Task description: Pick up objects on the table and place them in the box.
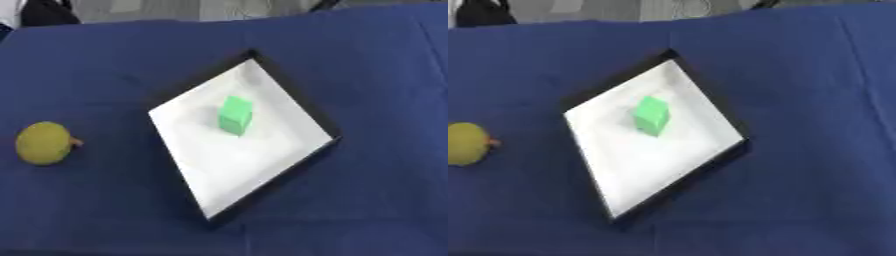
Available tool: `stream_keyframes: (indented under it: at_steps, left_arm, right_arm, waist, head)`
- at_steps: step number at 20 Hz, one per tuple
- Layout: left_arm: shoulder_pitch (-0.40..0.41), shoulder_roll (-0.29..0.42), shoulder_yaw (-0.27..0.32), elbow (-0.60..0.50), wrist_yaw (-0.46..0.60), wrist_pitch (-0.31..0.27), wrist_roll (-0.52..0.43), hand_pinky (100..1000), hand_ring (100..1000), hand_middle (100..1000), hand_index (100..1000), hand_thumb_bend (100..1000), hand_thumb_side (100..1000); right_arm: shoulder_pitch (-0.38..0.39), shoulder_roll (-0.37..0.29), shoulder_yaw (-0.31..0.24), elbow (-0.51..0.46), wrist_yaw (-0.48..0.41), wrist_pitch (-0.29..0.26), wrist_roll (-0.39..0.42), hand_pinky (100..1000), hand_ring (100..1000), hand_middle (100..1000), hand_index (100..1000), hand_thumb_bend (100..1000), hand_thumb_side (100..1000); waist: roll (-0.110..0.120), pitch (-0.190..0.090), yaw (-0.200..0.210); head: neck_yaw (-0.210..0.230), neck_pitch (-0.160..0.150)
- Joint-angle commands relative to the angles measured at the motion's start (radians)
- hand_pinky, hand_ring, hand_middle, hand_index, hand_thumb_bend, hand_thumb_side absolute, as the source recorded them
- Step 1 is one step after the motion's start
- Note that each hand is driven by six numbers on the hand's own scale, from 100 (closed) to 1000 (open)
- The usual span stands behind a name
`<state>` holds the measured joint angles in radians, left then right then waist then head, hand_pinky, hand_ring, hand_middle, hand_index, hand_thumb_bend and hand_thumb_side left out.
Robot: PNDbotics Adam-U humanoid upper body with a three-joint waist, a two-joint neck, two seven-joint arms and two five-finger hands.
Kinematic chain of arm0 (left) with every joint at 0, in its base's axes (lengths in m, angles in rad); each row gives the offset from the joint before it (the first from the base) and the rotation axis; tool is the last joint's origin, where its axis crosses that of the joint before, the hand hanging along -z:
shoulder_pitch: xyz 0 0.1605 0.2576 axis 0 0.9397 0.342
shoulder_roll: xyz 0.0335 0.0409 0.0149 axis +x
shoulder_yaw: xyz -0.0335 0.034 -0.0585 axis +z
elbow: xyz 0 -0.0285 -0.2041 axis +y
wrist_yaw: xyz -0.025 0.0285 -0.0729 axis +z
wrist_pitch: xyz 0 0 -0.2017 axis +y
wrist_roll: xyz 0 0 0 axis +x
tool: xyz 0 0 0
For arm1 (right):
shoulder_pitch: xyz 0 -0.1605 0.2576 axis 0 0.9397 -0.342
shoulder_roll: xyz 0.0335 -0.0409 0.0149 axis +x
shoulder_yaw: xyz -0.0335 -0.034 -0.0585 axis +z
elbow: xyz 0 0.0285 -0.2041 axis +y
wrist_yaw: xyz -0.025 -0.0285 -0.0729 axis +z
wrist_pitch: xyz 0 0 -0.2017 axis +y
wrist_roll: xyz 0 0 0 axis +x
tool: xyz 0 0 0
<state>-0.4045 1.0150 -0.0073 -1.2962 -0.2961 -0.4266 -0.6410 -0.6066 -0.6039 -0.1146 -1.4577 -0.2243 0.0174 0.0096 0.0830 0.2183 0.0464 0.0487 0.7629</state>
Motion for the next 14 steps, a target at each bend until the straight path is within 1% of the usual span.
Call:
stream_keyframes:
  at_steps: [1,3,11,14]
  left_arm:
    - [-0.012,0.036,-0.001,-0.018,0.013,-0.007,-0.035,937,899,854,907,361,730]
    - [-0.011,0.038,-0.007,-0.023,0.018,-0.009,-0.051,937,900,854,907,372,734]
    - [-0.011,0.031,-0.044,-0.008,0.021,-0.008,-0.099,933,898,852,904,364,790]
    - [-0.016,0.022,-0.051,-0.005,0.029,-0.006,-0.109,933,898,855,907,350,813]
  right_arm:
    - [-0.018,-0.021,0.0,-0.009,0.006,-0.003,0.005,1000,996,991,882,100,470]
    - [-0.018,-0.021,0.002,-0.008,0.007,-0.003,0.007,1000,996,991,882,100,470]
    - [-0.025,-0.018,0.007,-0.005,0.01,-0.006,0.014,1000,996,993,882,100,470]
    - [-0.026,-0.016,0.007,-0.005,0.012,-0.007,0.015,1000,997,993,882,100,470]
  waist:
    - [-0.013,-0.016,0.003]
    - [-0.013,-0.016,0.004]
    - [-0.016,-0.01,0.001]
    - [-0.019,-0.003,-0.001]
  head:
    - [0.015,0.007]
    - [0.016,0.007]
    - [0.017,0.007]
    - [-0.001,0.007]
